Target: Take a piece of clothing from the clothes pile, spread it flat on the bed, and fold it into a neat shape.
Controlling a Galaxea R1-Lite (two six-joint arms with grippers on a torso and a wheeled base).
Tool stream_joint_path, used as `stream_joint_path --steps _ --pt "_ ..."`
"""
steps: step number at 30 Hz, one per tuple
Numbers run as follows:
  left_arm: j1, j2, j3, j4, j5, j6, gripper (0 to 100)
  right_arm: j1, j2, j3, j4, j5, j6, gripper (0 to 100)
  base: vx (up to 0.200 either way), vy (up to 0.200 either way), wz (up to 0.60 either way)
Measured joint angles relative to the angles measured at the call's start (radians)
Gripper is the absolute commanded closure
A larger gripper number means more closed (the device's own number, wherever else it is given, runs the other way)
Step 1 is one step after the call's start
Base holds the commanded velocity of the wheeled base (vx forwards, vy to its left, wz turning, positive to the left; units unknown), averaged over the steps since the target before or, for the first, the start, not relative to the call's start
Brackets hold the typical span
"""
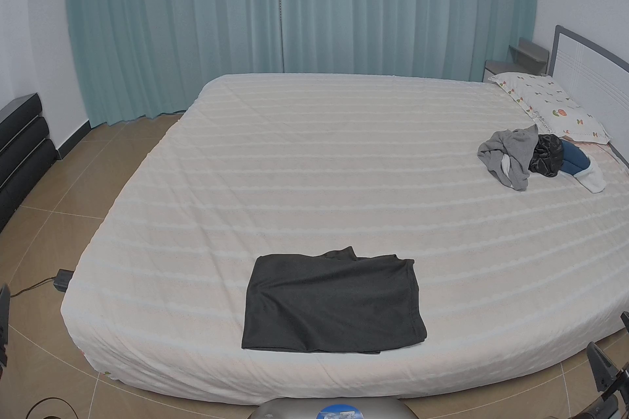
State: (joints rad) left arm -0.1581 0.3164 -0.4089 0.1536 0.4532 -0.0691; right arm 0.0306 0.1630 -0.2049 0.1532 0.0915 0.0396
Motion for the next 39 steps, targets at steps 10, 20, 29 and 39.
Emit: stream_joint_path --steps 10,20,29,39 --pt "0.139 -0.253 0.102 0.034 -0.101 0.019 0 -0.03 -0.13 0.099 -0.183 -0.093 -0.105 0 0.0 0.0 0.0" --pt "0.154 -0.302 0.357 -0.32 -0.139 0.026 0 -0.034 -0.15 0.183 -0.243 -0.112 -0.13 0 0.0 0.0 0.0" --pt "0.156 -0.307 0.39 -0.208 -0.263 0.041 0 -0.036 -0.152 0.187 -0.214 -0.188 -0.064 0 0.0 0.0 0.0" --pt "0.154 -0.307 0.391 -0.199 -0.42 0.052 0 -0.038 -0.152 0.187 -0.197 -0.201 -0.042 0 0.0 0.0 0.0"
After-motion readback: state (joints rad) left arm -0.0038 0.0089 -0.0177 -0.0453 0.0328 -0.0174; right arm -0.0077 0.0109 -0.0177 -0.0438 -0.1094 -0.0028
